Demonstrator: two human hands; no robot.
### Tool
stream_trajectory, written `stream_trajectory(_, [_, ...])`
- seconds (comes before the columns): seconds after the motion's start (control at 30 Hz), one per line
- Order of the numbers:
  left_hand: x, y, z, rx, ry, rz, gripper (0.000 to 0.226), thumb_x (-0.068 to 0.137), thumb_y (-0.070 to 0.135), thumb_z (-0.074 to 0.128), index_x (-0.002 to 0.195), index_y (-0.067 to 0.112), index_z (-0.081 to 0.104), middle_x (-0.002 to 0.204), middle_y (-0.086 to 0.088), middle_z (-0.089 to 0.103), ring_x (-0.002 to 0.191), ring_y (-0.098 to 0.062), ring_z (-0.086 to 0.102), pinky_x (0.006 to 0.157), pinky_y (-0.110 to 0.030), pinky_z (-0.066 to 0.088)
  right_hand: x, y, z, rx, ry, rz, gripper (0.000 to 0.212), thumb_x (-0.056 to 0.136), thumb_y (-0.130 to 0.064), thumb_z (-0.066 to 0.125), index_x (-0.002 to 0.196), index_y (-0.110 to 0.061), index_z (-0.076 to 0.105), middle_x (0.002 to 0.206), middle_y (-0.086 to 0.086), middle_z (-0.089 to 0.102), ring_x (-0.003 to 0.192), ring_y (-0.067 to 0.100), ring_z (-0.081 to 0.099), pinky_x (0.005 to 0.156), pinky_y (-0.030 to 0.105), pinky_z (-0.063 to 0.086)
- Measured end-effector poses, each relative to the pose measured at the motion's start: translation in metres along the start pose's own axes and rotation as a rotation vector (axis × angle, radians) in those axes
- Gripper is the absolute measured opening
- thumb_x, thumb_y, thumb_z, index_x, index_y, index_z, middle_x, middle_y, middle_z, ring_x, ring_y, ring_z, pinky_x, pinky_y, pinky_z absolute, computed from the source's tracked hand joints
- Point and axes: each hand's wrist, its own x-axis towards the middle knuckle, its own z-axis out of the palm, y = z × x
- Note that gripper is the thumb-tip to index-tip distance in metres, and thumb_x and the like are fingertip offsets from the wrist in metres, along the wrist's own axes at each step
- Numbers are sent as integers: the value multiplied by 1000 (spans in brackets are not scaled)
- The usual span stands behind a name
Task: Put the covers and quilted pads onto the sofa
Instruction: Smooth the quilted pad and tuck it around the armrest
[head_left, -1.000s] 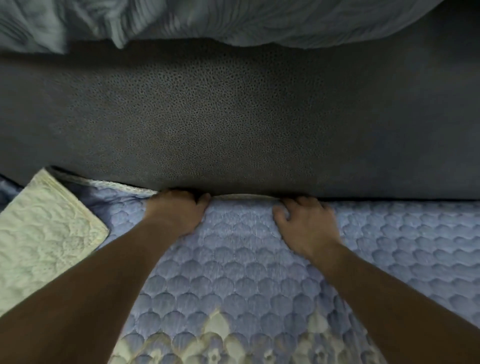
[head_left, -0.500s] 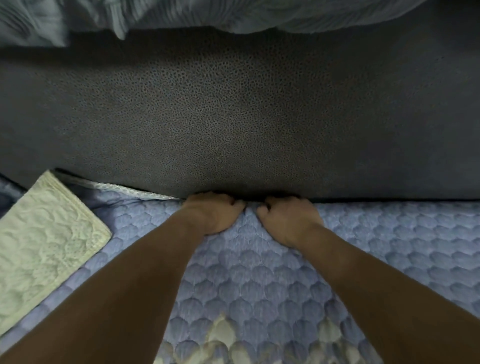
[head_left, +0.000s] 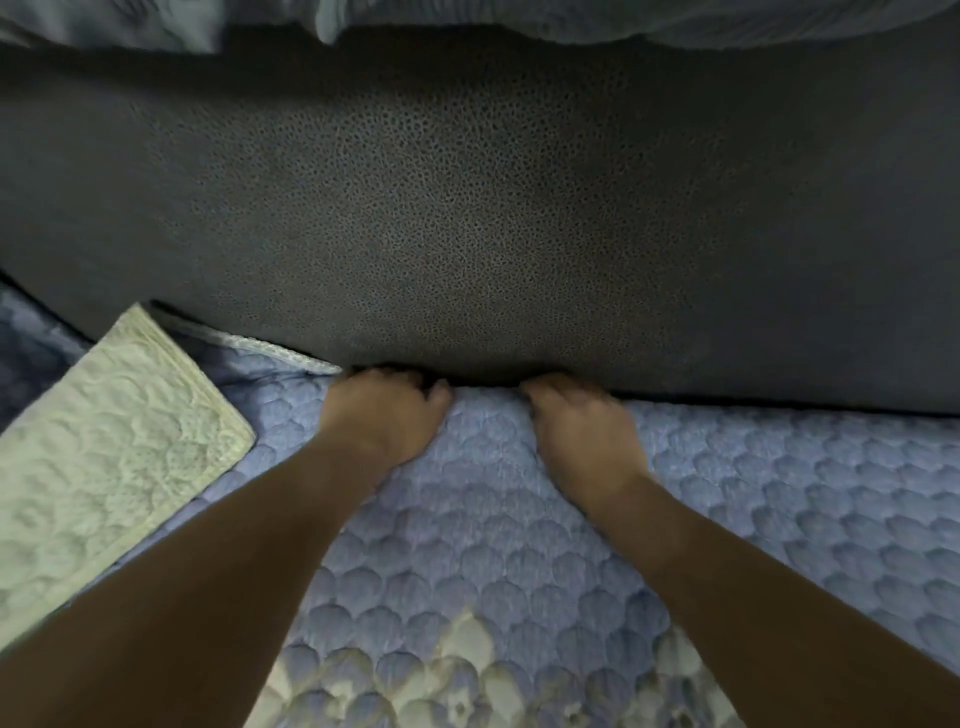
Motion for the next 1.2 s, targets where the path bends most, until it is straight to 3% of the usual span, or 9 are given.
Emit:
stream_trajectory(0.2, [0, 0, 9, 37, 75, 13, 57, 100, 50, 24, 106, 19, 71, 107, -8, 72, 104, -33, 64, 93, -41, 43, 24, -40, -13, -53, -266, -129, 31, 105, -40, 34, 125, -25, 52, 110, 10, 64, 102, 34, 62, 84, 41, 51])
stream_trajectory(0.33, [-21, 1, 7, -80, 126, -62, 58, 94, 47, 22, 111, 19, 70, 115, -11, 70, 112, -31, 59, 104, -43, 37, 25, -50, 0, -201, -172, -95, 21, 98, -28, 48, 116, -22, 58, 90, 9, 66, 77, 35, 65, 64, 35, 47])
stream_trajectory(0.43, [-80, -5, 4, -161, 46, -103, 68, 96, 55, 15, 156, 27, 30, 163, -10, 24, 152, -31, 15, 123, -50, 9, 23, -54, 3, -169, -45, -11, 7, 84, -10, 61, 79, -8, 64, 65, 14, 61, 54, 34, 59, 51, 33, 47])
stream_trajectory(0.5, [-117, -26, 7, -162, -13, -179, 72, 96, 64, 12, 160, 33, 5, 169, -5, 0, 155, -29, -1, 124, -52, 3, 23, -65, -1, -148, 22, -55, 9, 72, -2, 68, 71, -7, 62, 66, 15, 60, 60, 35, 58, 54, 37, 48])
stream_trajectory(0.67, [-121, -158, 4, -257, 132, -422, 57, 106, 43, 26, 139, 4, 51, 142, -24, 49, 116, -32, 66, 106, -40, 46, 12, -153, 13, 175, -7, -256, 28, 87, -16, 62, 113, -7, 67, 119, 13, 63, 108, 34, 60, 93, 44, 50])
stream_trajectory(0.73, [-105, -214, -1, -217, 49, -341, 75, 102, 59, 16, 142, 7, 53, 147, -24, 49, 131, -37, 54, 120, -41, 27, 18, -192, 20, 241, -87, -292, 46, 96, -32, 42, 136, -14, 55, 143, 8, 50, 130, 28, 46, 110, 44, 39])
stream_trajectory(0.9, [-85, -270, 7, -50, -65, -318, 64, 95, 65, 9, 157, 48, -2, 169, 5, -4, 155, -27, 2, 125, -50, 6, 56, -239, 34, 179, -154, -221, 62, 94, -47, 29, 149, -19, 35, 152, 1, 39, 140, 21, 32, 117, 39, 22])
stream_trajectory(1.03, [-70, -274, 12, -157, -47, -451, 62, 95, 67, 17, 154, 51, 4, 168, 4, 4, 153, -27, 8, 124, -52, 6, 68, -255, 38, 136, -230, -170, 67, 92, -55, 27, 148, -21, 37, 149, 4, 46, 135, 24, 40, 115, 41, 28])
stream_trajectory(1.2, [-52, -281, 5, -229, -20, -475, 61, 96, 64, 26, 149, 36, 36, 158, -9, 36, 146, -32, 30, 123, -47, 18, 97, -278, 36, 80, -376, -111, 71, 94, -67, 22, 143, -22, 43, 136, 15, 55, 125, 32, 50, 105, 44, 37])
